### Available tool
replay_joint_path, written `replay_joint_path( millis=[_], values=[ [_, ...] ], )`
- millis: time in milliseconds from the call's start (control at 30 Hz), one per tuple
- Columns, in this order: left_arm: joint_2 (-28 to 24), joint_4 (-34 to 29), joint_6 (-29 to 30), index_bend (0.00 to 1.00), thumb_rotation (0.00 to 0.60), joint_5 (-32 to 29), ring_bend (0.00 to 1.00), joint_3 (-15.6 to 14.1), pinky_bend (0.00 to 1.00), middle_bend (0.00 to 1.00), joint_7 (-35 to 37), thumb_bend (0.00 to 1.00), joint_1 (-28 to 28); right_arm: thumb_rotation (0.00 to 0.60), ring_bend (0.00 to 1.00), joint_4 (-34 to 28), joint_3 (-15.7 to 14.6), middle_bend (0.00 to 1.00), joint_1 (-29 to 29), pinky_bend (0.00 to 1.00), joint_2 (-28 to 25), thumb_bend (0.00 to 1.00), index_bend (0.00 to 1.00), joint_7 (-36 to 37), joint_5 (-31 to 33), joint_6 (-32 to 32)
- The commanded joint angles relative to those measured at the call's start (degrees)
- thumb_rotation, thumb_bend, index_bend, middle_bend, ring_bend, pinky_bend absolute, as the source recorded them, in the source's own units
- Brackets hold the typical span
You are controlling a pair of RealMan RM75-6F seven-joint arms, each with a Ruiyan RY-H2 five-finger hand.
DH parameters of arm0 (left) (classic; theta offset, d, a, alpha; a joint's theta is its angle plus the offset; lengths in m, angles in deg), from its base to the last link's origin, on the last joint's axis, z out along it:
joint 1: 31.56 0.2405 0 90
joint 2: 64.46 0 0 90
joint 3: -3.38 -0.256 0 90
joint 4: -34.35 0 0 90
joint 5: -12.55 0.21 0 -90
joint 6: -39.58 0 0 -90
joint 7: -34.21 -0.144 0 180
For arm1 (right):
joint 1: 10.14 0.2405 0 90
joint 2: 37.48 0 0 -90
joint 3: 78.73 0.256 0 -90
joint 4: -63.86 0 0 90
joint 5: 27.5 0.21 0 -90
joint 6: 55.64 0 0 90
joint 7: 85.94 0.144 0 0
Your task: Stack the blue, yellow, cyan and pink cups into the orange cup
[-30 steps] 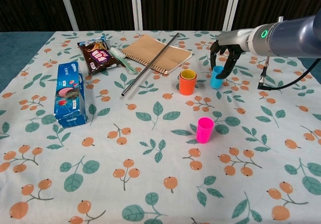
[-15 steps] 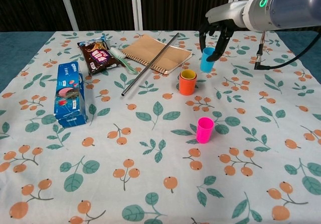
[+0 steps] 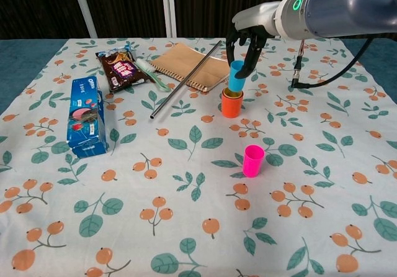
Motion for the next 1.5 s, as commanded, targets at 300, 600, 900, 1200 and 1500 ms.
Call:
replay_joint_path(
  millis=[300,600,900,1200,1500],
  values=[
    [-0.06,-0.18,0.03,0.23,0.6,-0.04,0.0,-0.04,0.0,0.01,-0.22,0.19,-0.02,0.6,0.12,1.53,-0.57,0.0,-0.15,0.21,1.3,0.39,0.51,0.47,0.31,-0.64],
    [-0.07,-0.22,-0.03,0.23,0.6,-0.26,0.0,0.04,0.0,0.01,-0.35,0.19,-0.08,0.6,0.12,2.96,-1.07,0.0,-0.39,0.21,2.29,0.38,0.04,1.04,0.01,-1.89],
    [-0.21,-0.02,-0.15,0.23,0.6,-0.54,0.0,0.09,0.0,0.01,-0.2,0.19,-0.08,0.6,0.09,-4.76,-2.22,0.0,-1.86,0.21,-1.98,0.36,0.01,1.29,-1.64,0.41],
    [0.02,-0.18,0.03,0.23,0.6,-0.41,0.0,-0.14,0.0,0.01,-1.0,0.19,-0.05,0.6,0.09,-21.6,-9.99,0.0,-13.08,0.21,-6.71,0.36,0.24,2.75,-27.47,17.48],
    [0.07,-0.32,0.14,0.23,0.6,-0.46,0.0,-0.21,0.0,0.01,-1.22,0.19,0.02,0.6,0.09,-22.24,-16.47,0.0,-21.34,0.21,-2.82,0.36,0.3,4.48,-44.29,23.78]
  ],
)
